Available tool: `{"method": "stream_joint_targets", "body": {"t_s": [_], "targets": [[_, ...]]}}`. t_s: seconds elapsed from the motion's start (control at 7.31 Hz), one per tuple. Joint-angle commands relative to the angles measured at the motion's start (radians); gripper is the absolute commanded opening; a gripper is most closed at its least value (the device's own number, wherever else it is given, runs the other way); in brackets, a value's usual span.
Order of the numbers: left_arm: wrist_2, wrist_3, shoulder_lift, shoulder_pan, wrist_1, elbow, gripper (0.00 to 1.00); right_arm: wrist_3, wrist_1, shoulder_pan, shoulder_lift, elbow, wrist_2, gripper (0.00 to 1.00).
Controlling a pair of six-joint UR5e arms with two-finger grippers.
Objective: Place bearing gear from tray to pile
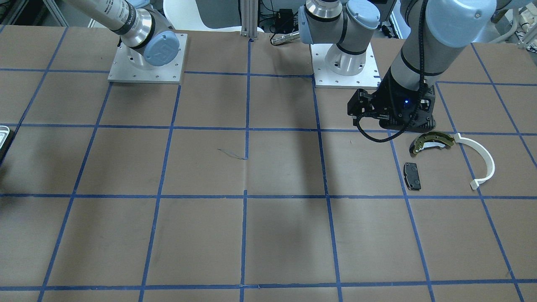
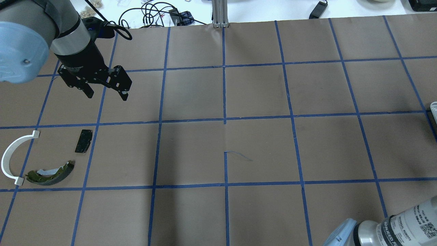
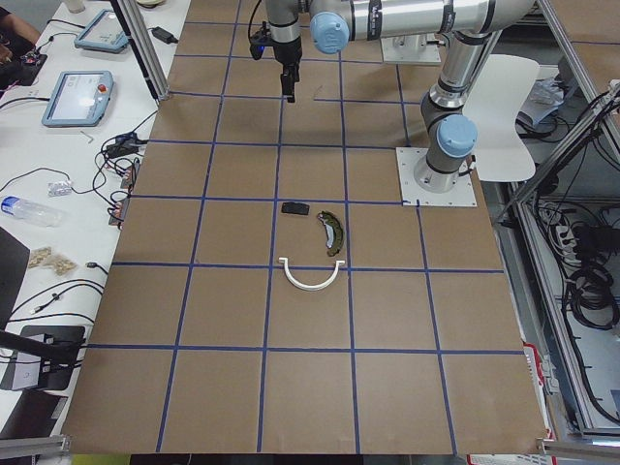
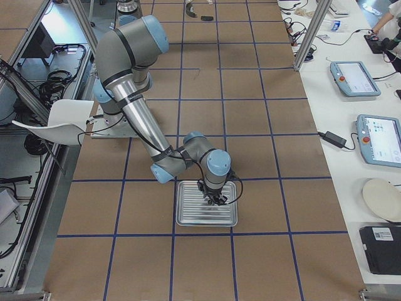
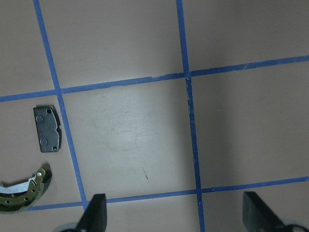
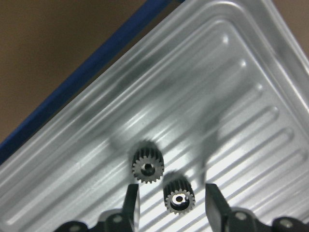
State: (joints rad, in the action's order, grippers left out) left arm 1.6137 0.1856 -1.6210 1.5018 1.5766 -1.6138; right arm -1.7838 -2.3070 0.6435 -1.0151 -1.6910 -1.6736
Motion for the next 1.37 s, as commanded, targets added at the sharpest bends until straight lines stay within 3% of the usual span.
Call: {"method": "stream_joint_targets", "body": {"t_s": [0.0,0.68,0.96,1.09,1.23], "targets": [[0.000,0.000,0.003,0.000,-0.003,-0.008,1.00,0.001,0.000,-0.001,0.001,-0.004,-0.002,0.49],[-0.001,0.002,0.012,0.000,-0.004,-0.032,1.00,0.001,-0.002,-0.001,0.023,0.008,-0.002,0.49],[-0.001,0.002,0.006,0.000,-0.021,-0.034,1.00,0.009,-0.002,-0.001,0.017,0.008,-0.014,0.28],[0.000,0.002,0.007,0.000,-0.018,-0.035,1.00,0.009,0.000,-0.001,0.015,0.008,-0.014,0.26],[0.000,0.002,0.009,0.000,-0.018,-0.035,1.00,0.012,0.001,-0.001,0.015,0.008,-0.017,0.15]]}}
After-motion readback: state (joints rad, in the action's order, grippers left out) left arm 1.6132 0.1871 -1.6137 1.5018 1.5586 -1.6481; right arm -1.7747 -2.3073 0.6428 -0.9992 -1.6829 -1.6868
